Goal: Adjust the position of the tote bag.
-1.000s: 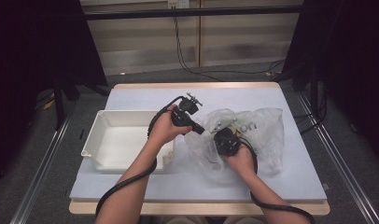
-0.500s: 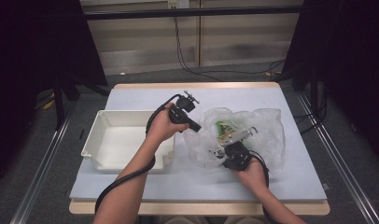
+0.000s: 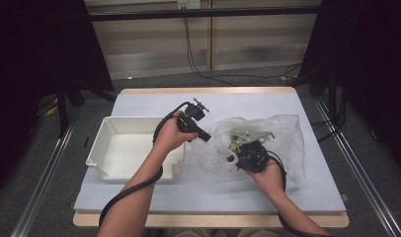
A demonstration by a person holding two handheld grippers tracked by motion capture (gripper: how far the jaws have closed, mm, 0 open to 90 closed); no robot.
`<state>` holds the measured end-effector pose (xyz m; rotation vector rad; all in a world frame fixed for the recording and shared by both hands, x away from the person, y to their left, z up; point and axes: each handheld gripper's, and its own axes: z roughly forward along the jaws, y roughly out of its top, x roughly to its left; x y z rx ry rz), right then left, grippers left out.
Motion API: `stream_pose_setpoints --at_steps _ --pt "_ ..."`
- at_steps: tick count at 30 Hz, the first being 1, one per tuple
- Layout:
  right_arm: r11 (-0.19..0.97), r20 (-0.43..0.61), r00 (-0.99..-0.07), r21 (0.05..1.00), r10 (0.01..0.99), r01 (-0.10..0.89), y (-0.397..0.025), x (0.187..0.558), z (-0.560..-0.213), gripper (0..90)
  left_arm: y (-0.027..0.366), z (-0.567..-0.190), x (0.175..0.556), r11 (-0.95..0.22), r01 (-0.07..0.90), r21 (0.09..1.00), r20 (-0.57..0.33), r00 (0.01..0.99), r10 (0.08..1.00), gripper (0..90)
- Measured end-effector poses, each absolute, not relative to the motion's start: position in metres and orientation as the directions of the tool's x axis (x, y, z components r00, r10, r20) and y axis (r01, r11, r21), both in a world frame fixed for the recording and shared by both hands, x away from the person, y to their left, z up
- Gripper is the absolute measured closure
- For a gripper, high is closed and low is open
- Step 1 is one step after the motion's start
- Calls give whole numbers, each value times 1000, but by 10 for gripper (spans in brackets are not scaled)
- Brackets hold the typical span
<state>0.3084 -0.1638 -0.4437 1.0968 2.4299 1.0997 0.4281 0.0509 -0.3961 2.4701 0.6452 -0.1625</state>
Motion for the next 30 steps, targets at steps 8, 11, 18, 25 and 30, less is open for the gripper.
stream_pose_setpoints --at_steps 8,11,18,25,30 --pt "431 14 -649 737 760 520 -150 342 -451 391 55 -401 429 -721 477 503 -257 879 402 879" --pt "456 -33 -650 740 759 495 -141 348 -457 332 54 -402 429 -715 478 510 -261 878 400 880" --pt "505 -68 -659 702 749 502 -131 359 -481 372 55 -398 433 -720 472 509 -250 881 401 884" --pt "477 32 -675 683 737 554 -140 353 -480 826 54 -397 437 -719 477 505 -242 878 413 885" --pt "460 94 -677 664 730 589 -148 337 -478 900 48 -399 444 -734 469 491 -210 882 423 887"
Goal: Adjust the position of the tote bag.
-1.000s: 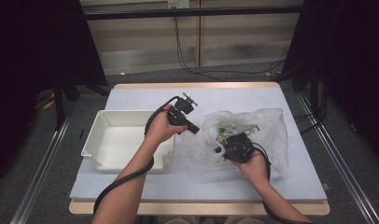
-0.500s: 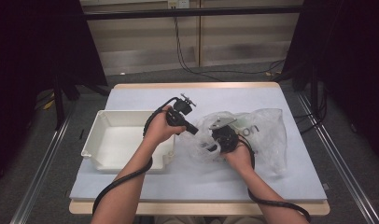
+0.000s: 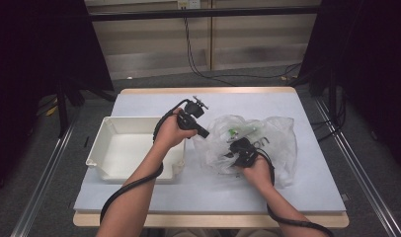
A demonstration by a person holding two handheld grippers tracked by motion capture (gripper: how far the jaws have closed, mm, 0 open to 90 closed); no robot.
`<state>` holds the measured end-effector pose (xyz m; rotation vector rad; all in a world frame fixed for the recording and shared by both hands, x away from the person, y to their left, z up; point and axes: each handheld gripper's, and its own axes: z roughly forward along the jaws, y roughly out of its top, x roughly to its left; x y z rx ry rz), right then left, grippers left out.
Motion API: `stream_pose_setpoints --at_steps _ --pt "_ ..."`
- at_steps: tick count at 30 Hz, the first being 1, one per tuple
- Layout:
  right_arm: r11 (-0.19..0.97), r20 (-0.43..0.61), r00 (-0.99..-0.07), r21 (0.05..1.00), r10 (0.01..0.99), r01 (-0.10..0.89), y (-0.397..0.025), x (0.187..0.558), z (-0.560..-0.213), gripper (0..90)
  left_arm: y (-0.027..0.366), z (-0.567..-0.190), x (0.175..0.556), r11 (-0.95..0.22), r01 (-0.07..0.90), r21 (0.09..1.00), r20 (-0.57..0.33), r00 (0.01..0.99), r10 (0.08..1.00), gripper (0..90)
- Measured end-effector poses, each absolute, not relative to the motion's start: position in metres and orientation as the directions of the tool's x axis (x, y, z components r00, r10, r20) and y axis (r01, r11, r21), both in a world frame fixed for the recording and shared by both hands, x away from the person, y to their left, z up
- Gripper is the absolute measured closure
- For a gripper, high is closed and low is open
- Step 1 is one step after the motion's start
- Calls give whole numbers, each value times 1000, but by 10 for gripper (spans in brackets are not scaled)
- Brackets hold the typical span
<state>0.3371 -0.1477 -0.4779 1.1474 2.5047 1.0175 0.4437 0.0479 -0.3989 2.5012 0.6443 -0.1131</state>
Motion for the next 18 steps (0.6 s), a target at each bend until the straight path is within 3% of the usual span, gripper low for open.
stream_pose_setpoints --at_steps 9,18 --pt "433 95 -679 705 728 562 -159 288 -477 900 36 -405 467 -751 477 457 -189 877 442 889" --pt "410 104 -672 721 733 559 -166 261 -482 900 21 -415 484 -768 489 413 -155 869 470 891"
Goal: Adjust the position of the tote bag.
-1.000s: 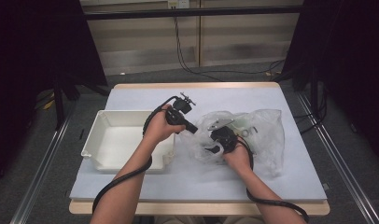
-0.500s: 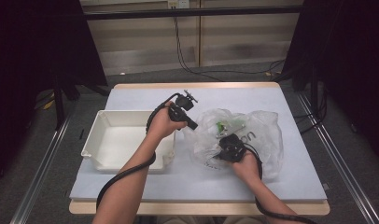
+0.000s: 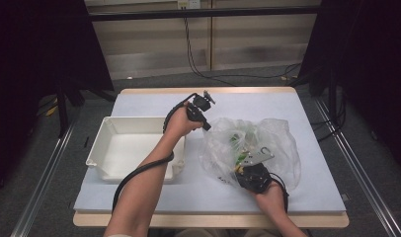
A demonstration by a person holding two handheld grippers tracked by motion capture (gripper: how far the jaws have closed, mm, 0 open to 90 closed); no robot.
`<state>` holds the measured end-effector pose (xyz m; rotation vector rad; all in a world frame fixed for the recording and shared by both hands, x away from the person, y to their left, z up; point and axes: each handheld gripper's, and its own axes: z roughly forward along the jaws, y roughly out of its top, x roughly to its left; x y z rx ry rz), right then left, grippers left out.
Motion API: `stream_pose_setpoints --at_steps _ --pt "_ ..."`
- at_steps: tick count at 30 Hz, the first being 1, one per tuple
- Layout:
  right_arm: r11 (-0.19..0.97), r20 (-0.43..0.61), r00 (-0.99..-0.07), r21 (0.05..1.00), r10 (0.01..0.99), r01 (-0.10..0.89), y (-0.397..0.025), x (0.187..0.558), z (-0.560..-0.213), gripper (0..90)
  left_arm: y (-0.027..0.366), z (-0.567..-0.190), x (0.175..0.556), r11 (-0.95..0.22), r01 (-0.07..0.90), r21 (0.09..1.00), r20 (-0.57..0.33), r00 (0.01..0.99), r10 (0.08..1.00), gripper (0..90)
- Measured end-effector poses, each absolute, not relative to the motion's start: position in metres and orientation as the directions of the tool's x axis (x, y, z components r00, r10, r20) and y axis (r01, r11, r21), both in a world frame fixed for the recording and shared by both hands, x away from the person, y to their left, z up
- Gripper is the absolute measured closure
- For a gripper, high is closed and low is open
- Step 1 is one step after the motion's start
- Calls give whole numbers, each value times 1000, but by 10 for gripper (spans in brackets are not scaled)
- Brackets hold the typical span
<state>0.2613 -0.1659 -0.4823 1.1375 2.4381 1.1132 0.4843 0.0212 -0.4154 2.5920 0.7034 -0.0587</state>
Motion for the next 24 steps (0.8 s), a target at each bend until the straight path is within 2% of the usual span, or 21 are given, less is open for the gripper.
stream_pose_setpoints --at_steps 6,10,15,24 --pt "412 95 -669 721 737 557 -167 252 -482 900 12 -426 489 -771 499 397 -166 865 474 893" --pt "410 92 -663 721 743 558 -168 252 -481 900 15 -424 491 -752 510 419 -202 859 470 877" --pt "410 81 -660 726 747 552 -168 255 -481 900 25 -408 487 -700 530 479 -249 847 470 703" --pt "437 56 -682 729 730 527 -161 258 -478 900 19 -388 478 -682 485 548 -203 867 454 483"
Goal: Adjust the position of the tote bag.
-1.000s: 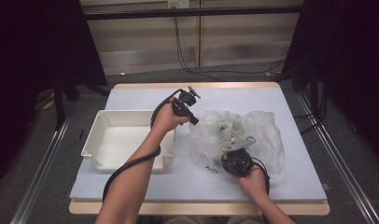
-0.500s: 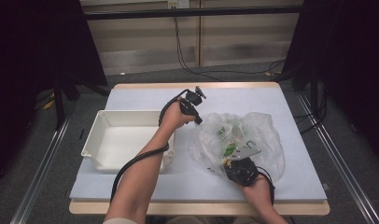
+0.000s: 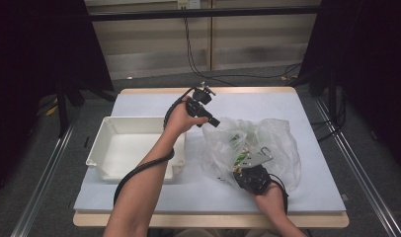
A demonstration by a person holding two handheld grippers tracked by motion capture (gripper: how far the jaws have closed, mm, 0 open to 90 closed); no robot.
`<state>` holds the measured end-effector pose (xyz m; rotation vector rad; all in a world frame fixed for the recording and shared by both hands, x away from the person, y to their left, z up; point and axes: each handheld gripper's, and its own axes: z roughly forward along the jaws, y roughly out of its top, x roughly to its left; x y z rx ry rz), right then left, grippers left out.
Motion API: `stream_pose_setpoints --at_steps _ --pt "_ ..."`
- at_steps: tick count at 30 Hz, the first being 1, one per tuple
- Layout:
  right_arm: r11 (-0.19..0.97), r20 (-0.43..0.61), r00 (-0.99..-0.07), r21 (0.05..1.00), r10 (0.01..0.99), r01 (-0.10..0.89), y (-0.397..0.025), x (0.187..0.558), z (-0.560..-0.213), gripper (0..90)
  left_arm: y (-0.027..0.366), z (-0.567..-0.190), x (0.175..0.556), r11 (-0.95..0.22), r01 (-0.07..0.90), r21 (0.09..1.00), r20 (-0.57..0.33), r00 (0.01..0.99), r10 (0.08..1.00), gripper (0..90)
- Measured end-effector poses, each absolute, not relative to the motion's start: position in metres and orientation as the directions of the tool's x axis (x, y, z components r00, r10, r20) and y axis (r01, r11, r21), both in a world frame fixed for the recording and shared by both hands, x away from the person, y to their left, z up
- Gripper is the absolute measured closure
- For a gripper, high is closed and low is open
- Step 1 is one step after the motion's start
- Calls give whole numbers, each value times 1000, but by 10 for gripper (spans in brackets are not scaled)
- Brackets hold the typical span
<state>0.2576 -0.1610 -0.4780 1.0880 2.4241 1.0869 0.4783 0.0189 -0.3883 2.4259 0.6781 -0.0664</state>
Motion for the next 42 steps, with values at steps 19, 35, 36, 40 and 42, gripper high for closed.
stream_pose_setpoints --at_steps 19,35,36,40,42 --pt "440 55 -683 727 728 527 -162 260 -482 900 -25 -414 477 -754 469 460 -216 883 417 870" --pt "455 50 -687 714 725 532 -161 253 -481 900 -1 -413 501 -726 525 445 -128 839 528 900" --pt "456 51 -686 711 726 535 -161 253 -481 900 -2 -414 502 -727 522 446 -112 838 534 900" --pt "460 45 -687 712 725 531 -162 250 -481 900 -3 -417 507 -732 524 434 -104 837 537 900" --pt "467 41 -690 707 723 531 -161 249 -480 900 -5 -418 509 -725 533 436 -107 831 546 900"
